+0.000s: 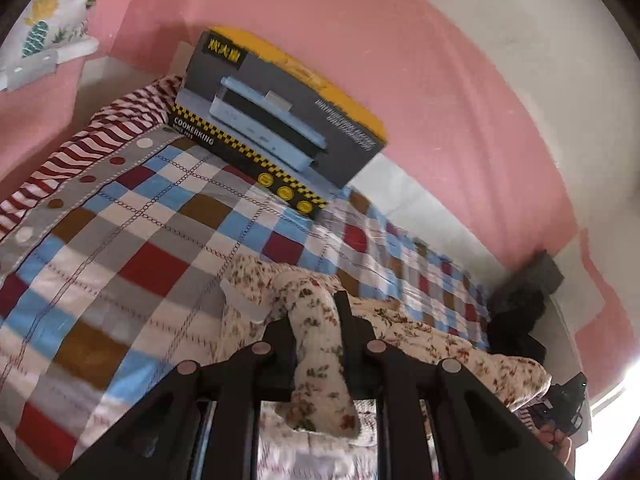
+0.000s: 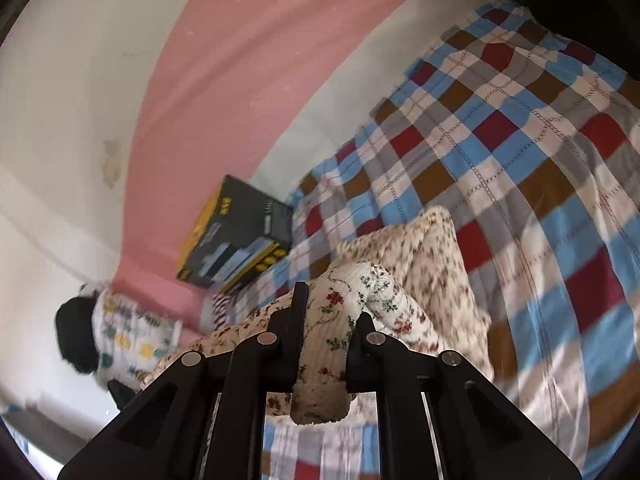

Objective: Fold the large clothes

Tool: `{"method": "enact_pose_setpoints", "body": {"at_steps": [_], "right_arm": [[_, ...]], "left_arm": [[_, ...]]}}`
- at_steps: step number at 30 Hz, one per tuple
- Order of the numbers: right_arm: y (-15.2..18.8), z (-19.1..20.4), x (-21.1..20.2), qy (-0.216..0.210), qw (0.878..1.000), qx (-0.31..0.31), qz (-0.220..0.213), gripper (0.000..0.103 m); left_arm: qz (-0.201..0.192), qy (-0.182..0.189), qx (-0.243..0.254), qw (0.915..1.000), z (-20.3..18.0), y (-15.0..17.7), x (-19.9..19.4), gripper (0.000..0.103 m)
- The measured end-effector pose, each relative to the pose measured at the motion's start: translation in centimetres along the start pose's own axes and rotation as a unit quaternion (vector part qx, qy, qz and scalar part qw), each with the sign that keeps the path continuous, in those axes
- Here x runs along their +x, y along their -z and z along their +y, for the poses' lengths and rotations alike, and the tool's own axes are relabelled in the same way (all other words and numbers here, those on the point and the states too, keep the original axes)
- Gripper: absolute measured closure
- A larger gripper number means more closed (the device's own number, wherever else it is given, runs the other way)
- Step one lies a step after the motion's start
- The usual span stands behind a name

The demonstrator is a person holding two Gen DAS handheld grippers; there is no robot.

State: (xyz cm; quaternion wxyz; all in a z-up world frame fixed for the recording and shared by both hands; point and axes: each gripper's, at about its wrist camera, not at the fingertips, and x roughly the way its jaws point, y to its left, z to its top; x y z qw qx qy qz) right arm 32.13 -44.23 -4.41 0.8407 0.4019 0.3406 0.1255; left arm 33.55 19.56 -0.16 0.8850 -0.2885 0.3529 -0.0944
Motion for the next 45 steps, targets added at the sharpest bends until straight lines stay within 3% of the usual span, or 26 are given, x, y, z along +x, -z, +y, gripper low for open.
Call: {"method": "enact_pose_setpoints", "body": {"at_steps": [4, 9, 13, 16, 17, 18, 20, 21, 24, 26, 29, 32, 34, 36, 38, 39, 41, 45], "right_arm": [[-2.6, -1.0, 5.6, 0.045, 0.999, 0.019, 0.024, 0.091], [-4.5, -5.0, 12.6, 0.076, 0.994, 0.058, 0.059, 0.088], [-4.8, -7.8, 16.6, 0.096, 0.988, 0.091, 0.083, 0.085], [-4.6, -8.4, 17.1, 0.089, 0.988, 0.094, 0.079, 0.081], [-4.6, -8.2, 16.8, 0.077, 0.99, 0.094, 0.077, 0.07], [-4.8, -8.0, 16.4, 0.051, 0.991, 0.096, 0.075, 0.05], [-5.4, -7.2, 15.3, 0.015, 0.994, 0.093, 0.061, 0.032], [-5.9, -6.4, 14.5, 0.015, 0.996, 0.08, 0.045, 0.031], [-6.8, -4.0, 12.1, 0.017, 0.999, 0.035, 0.014, 0.031], [-6.5, -2.1, 10.8, 0.031, 0.999, -0.006, -0.001, 0.031], [-4.7, 0.3, 9.8, 0.062, 0.995, -0.084, -0.001, 0.031], [-1.6, 1.1, 10.3, 0.102, 0.983, -0.151, 0.008, 0.031], [0.2, 0.4, 11.2, 0.128, 0.976, -0.173, 0.016, 0.039], [1.4, -0.7, 12.8, 0.169, 0.967, -0.189, 0.027, 0.05], [1.7, -2.3, 14.6, 0.206, 0.959, -0.19, 0.044, 0.061], [1.7, -3.3, 15.5, 0.222, 0.955, -0.189, 0.052, 0.066], [1.8, -4.1, 16.5, 0.236, 0.949, -0.199, 0.057, 0.07], [2.0, -4.5, 17.8, 0.258, 0.939, -0.221, 0.056, 0.07]], "left_arm": [[0.031, -0.029, -0.018, 0.9989, 1.8, -1.6, 6.7, 0.087], [0.077, -0.069, -0.027, 0.9943, 4.1, -1.7, 14.3, 0.087], [0.098, -0.09, -0.026, 0.9908, 4.9, -1.0, 18.1, 0.082], [0.104, -0.081, -0.042, 0.9904, 5.5, -0.8, 18.9, 0.081], [0.109, -0.074, -0.049, 0.9901, 5.7, -1.0, 18.9, 0.079], [0.115, -0.063, -0.06, 0.9896, 5.9, -1.4, 18.7, 0.077], [0.117, -0.037, -0.079, 0.9893, 5.9, -2.1, 18.1, 0.063], [0.113, -0.022, -0.085, 0.9897, 5.8, -2.5, 17.5, 0.06], [0.097, 0.004, -0.084, 0.9917, 4.8, -3.3, 16.1, 0.044], [0.056, 0.0, -0.064, 0.9964, 3.8, -3.9, 14.5, 0.03], [0.019, -0.002, -0.049, 0.9986, 3.0, -3.8, 12.0, 0.029], [0.039, 0.004, 0.019, 0.999, 0.8, -1.4, 11.7, 0.029], [0.058, -0.007, 0.081, 0.9951, -0.9, 1.2, 12.6, 0.029], [0.077, -0.03, 0.12, 0.9892, -1.3, 3.5, 14.3, 0.031], [0.097, -0.074, 0.137, 0.9831, -0.5, 4.7, 16.6, 0.053], [0.101, -0.094, 0.132, 0.9816, 0.4, 5.1, 17.8, 0.057], [0.081, -0.095, 0.127, 0.984, 1.7, 5.1, 18.6, 0.064], [0.065, -0.115, 0.148, 0.9802, 1.6, 5.0, 19.7, 0.065]]}}
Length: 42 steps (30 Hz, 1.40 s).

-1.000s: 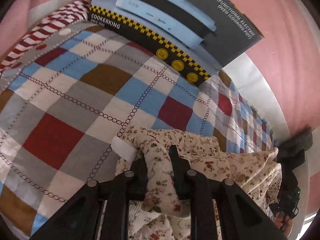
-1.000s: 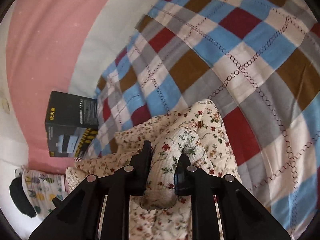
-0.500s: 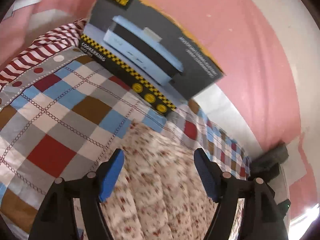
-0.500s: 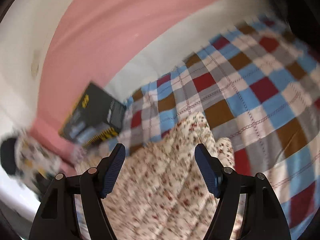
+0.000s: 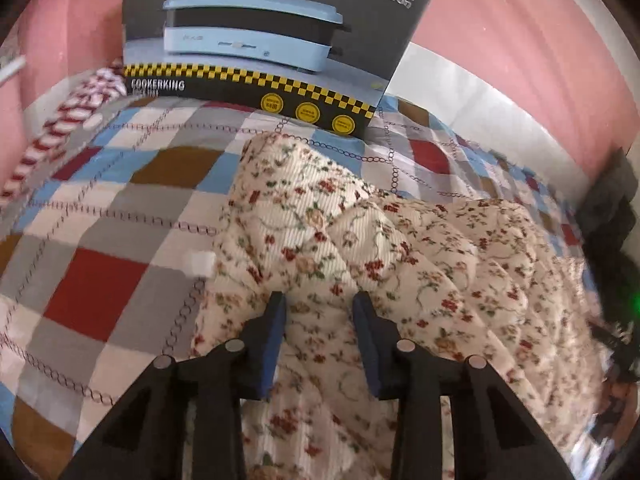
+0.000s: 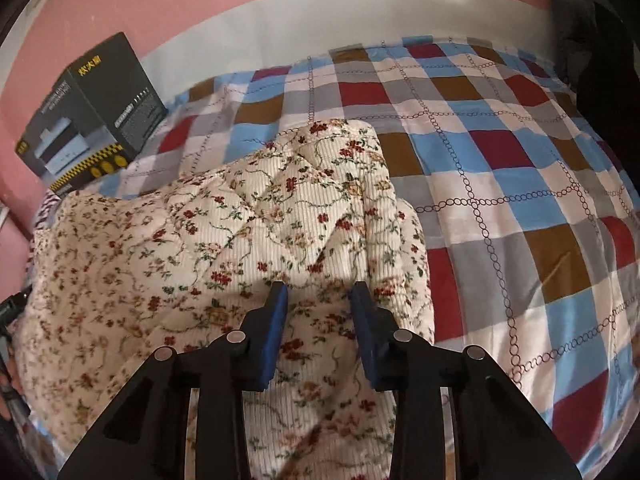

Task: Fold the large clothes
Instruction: 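Lay the hem onto the collar and open both tools, then close both tools on the folded jacket edge and lift it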

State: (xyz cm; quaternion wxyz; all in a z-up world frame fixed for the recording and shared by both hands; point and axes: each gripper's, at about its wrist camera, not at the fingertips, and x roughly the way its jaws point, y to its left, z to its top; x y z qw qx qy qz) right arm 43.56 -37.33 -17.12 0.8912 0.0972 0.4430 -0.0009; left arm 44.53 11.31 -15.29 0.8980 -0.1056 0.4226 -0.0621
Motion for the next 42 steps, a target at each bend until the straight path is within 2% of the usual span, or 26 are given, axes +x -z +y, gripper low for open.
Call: {"method": "enact_pose_setpoints", "body": {"at_steps": [7, 10, 14, 16, 17, 20, 23, 27, 33, 37, 38, 42], "right_arm": [[0.0, 0.0, 0.2, 0.007, 1.0, 0.0, 0.006, 0.069], [-0.1, 0.0, -2.1, 0.002, 1.0, 0.002, -0.001, 0.068], [1.1, 0.2, -6.6, -0.026, 0.999, -0.001, -0.029, 0.067], [2.3, 0.1, -8.3, -0.041, 0.998, 0.0, -0.038, 0.055], [3.1, 0.0, -9.1, -0.048, 0.998, 0.002, -0.042, 0.046], [5.2, -0.6, -10.3, -0.051, 0.998, 0.009, -0.042, 0.044], [7.4, -1.5, -10.4, -0.046, 0.998, 0.024, -0.031, 0.044], [8.9, -2.5, -8.6, -0.03, 0.999, 0.041, 0.002, 0.044], [8.9, -3.6, -6.5, -0.037, 0.997, 0.067, 0.02, 0.039], [8.4, -4.3, -6.7, -0.064, 0.995, 0.077, 0.015, 0.037], [8.0, -4.7, -6.6, -0.074, 0.994, 0.084, 0.016, 0.037], [6.6, -6.1, -4.8, -0.117, 0.986, 0.115, 0.034, 0.029]], "left_arm": [[0.004, -0.019, 0.018, 0.9997, -0.6, 0.2, 0.0, 0.065], [-0.001, -0.029, 0.025, 0.9993, -0.9, -0.2, -2.4, 0.065], [-0.037, -0.005, 0.02, 0.9991, -0.6, 0.6, -7.2, 0.064], [-0.052, 0.0, 0.014, 0.9986, 0.0, 1.6, -9.6, 0.058], [-0.056, -0.001, 0.009, 0.9984, 0.4, 2.2, -10.4, 0.055], [-0.056, -0.008, -0.004, 0.9984, 1.7, 4.1, -12.0, 0.052], [-0.032, -0.019, -0.022, 0.9991, 3.3, 6.0, -11.6, 0.052], [0.004, -0.024, -0.042, 0.9988, 4.5, 7.3, -9.3, 0.051], [0.011, -0.018, -0.054, 0.9983, 5.2, 7.2, -7.5, 0.042], [0.017, 0.001, -0.059, 0.9981, 6.1, 6.6, -7.6, 0.034], [0.021, 0.005, -0.065, 0.9976, 6.4, 6.4, -7.3, 0.03], [0.046, 0.045, -0.106, 0.9923, 7.8, 4.7, -5.3, 0.026]]}}
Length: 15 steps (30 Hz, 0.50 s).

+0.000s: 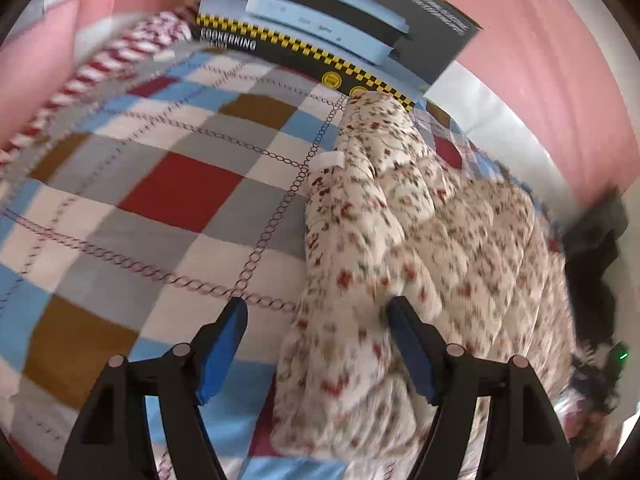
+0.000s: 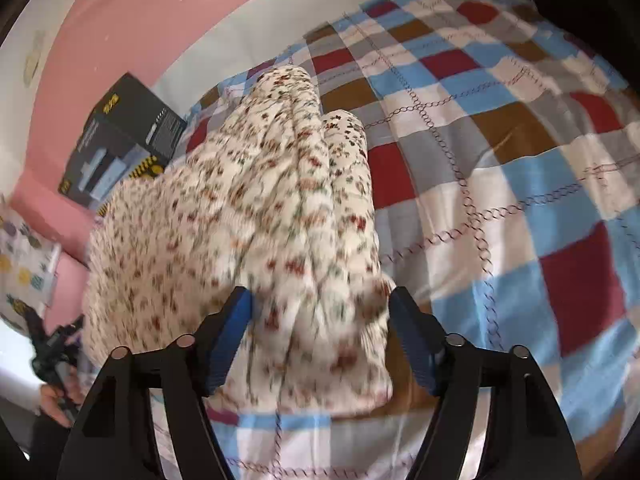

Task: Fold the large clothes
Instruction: 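Close both tools on the folded jacket edge and lift it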

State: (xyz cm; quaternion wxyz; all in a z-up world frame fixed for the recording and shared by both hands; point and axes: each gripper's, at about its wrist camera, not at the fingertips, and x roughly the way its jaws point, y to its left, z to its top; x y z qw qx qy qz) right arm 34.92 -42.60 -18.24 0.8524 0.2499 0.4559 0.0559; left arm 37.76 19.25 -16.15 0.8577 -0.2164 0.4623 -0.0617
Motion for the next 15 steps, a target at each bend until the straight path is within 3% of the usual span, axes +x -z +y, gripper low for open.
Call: {"method": "enact_pose_setpoints", "body": {"at_steps": [4, 7, 10, 13, 15], "right_arm": [[-2.1, -1.0, 1.9, -0.039, 0.999, 0.024, 0.014, 0.028], [-2.9, -1.8, 4.1, -0.067, 0.996, 0.045, 0.042, 0.025], [-3.3, -2.3, 5.8, -0.093, 0.992, 0.061, 0.063, 0.025], [-3.5, -2.2, 6.6, -0.103, 0.991, 0.061, 0.065, 0.025], [-3.5, -1.8, 7.1, -0.1, 0.991, 0.057, 0.066, 0.036]], "left_arm": [[0.031, 0.036, -0.017, 0.9987, 0.2, -1.8, 2.4, 0.022], [0.06, 0.064, -0.042, 0.9952, 0.7, -2.5, 4.8, 0.012], [0.061, 0.086, -0.061, 0.9926, 1.1, -2.3, 6.3, 0.007], [0.045, 0.077, -0.04, 0.9953, 0.4, -2.0, 6.8, 0.007], [0.044, 0.063, -0.029, 0.9966, -0.2, -2.1, 7.0, 0.007]]}}
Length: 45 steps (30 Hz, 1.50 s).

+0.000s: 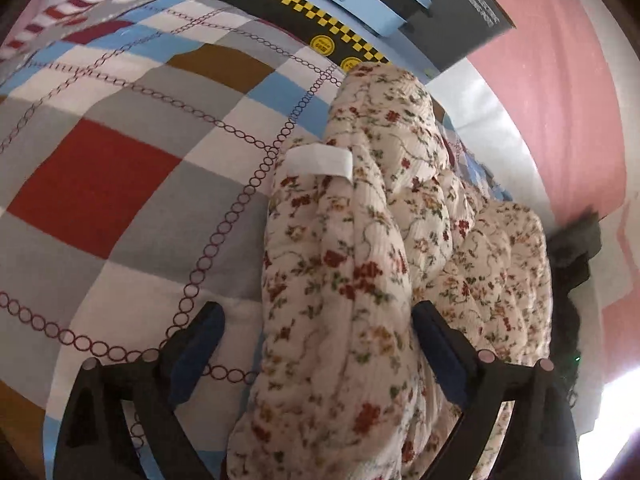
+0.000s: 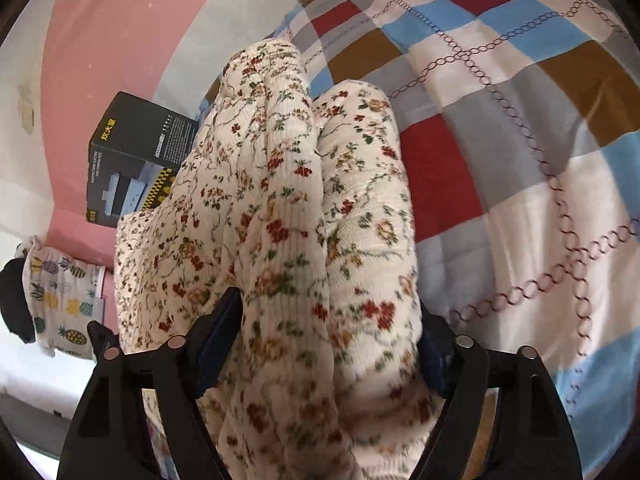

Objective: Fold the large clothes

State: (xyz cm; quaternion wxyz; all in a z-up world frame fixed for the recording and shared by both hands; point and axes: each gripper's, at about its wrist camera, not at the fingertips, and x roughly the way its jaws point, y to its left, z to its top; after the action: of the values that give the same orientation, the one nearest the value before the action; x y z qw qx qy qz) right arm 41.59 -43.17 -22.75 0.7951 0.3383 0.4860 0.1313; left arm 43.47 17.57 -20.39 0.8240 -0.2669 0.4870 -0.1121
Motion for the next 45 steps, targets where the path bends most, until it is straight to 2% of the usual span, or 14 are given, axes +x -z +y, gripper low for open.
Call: {"method": "enact_pose_setpoints", "body": {"at_steps": [1, 2, 3, 5, 7, 10, 16, 23, 29, 33, 35, 37, 42, 45], "right_arm": [[0.0, 0.3, 0.1, 0.003, 1.0, -0.004, -0.001, 0.042], [0.0, 0.7, 0.1, 0.009, 1.0, -0.01, -0.003, 0.045], [0.1, 1.1, -0.1, 0.013, 1.0, -0.014, -0.003, 0.051], [0.2, 1.6, -0.7, 0.02, 1.0, -0.014, -0.004, 0.06], [0.2, 2.4, -1.8, 0.027, 0.999, -0.015, -0.01, 0.066], [0.5, 4.2, -4.5, 0.016, 0.999, -0.022, -0.026, 0.068], [3.9, 7.4, -10.8, 0.013, 0.998, -0.052, -0.03, 0.068], [12.7, 7.0, -18.4, 0.001, 0.998, -0.055, -0.042, 0.068], [20.8, 3.4, -21.1, 0.012, 0.999, -0.021, -0.038, 0.068], [24.1, -0.1, -19.3, 0.029, 0.999, 0.018, -0.006, 0.062], [24.9, -1.6, -18.0, 0.045, 0.999, 0.028, 0.01, 0.051], [24.9, -2.6, -17.5, 0.047, 0.997, 0.052, 0.012, 0.04], [24.3, -0.9, -19.0, 0.068, 0.997, 0.021, 0.009, 0.038], [23.9, -0.3, -20.3, 0.081, 0.997, 0.005, -0.014, 0.037]], "left_arm": [[0.002, -0.006, 0.004, 1.0, -0.4, -0.1, 0.1, 0.013], [0.007, -0.005, 0.009, 0.9999, -0.9, -0.1, 0.1, 0.032], [0.012, 0.002, 0.013, 0.9998, -1.4, -0.2, 0.0, 0.038], [0.01, -0.034, 0.035, 0.9987, -3.1, -0.2, -0.3, 0.052], [0.008, -0.063, 0.046, 0.9969, -4.6, -0.5, -1.3, 0.063], [-0.011, -0.056, 0.041, 0.9975, -6.1, -0.9, -4.4, 0.069], [-0.027, -0.049, 0.079, 0.9953, -8.6, 1.2, -11.9, 0.071], [-0.041, -0.016, 0.098, 0.9942, -7.8, 10.0, -18.9, 0.071], [-0.027, -0.008, 0.103, 0.9943, -6.0, 18.5, -20.7, 0.071], [-0.004, -0.03, 0.096, 0.9949, -3.6, 22.9, -19.1, 0.069], [0.008, -0.033, 0.071, 0.9969, -1.7, 23.9, -18.0, 0.062], [0.012, -0.017, 0.042, 0.9989, -0.4, 23.9, -18.0, 0.055], [0.018, -0.025, 0.051, 0.9983, -0.9, 23.0, -20.1, 0.049], [-0.005, -0.021, 0.063, 0.9978, -2.1, 22.4, -21.6, 0.038]]}}
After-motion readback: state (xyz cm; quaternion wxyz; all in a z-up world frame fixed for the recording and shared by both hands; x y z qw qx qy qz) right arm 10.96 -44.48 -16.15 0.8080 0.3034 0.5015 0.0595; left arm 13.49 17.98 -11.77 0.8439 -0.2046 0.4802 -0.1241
